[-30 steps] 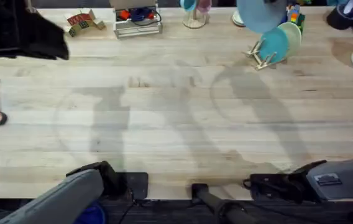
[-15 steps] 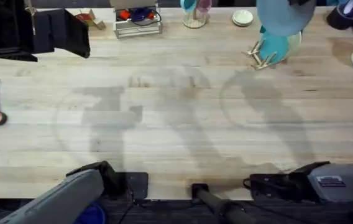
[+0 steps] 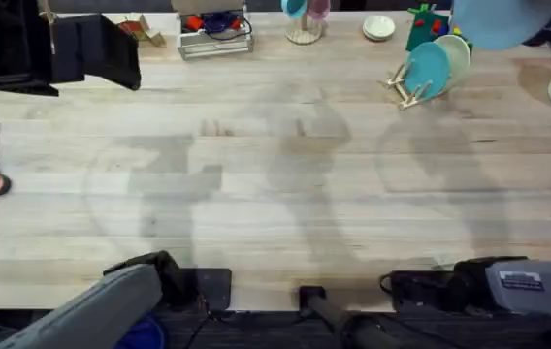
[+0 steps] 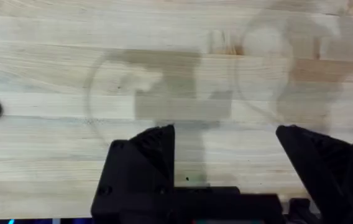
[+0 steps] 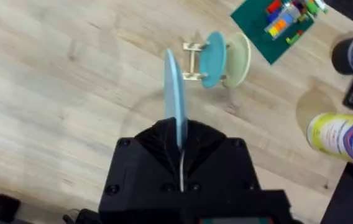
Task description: Pick up the plates from the table one by one and place each into a slot on the dish rack.
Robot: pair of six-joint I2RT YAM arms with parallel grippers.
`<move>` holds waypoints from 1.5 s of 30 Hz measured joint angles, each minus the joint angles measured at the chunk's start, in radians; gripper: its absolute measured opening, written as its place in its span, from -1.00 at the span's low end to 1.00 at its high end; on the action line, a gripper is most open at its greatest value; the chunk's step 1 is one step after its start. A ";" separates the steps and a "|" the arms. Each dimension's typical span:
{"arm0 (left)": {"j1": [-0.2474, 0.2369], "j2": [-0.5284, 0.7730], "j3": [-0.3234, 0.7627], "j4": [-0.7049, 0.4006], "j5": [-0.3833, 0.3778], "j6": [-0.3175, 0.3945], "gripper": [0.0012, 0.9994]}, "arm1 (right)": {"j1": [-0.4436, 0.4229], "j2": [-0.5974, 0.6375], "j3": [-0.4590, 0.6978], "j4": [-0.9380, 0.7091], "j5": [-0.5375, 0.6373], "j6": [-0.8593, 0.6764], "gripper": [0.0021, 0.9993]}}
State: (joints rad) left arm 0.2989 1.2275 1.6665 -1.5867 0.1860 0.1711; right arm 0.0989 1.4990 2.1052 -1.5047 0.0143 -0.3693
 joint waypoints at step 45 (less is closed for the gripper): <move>0.000 0.000 0.000 0.000 0.000 0.000 0.99 | -0.103 0.242 0.000 0.072 -0.022 -0.029 -0.94</move>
State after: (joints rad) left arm 0.2989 1.2278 1.6665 -1.5867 0.1860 0.1711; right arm -0.0042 1.7405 2.1056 -1.4323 -0.0082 -0.3982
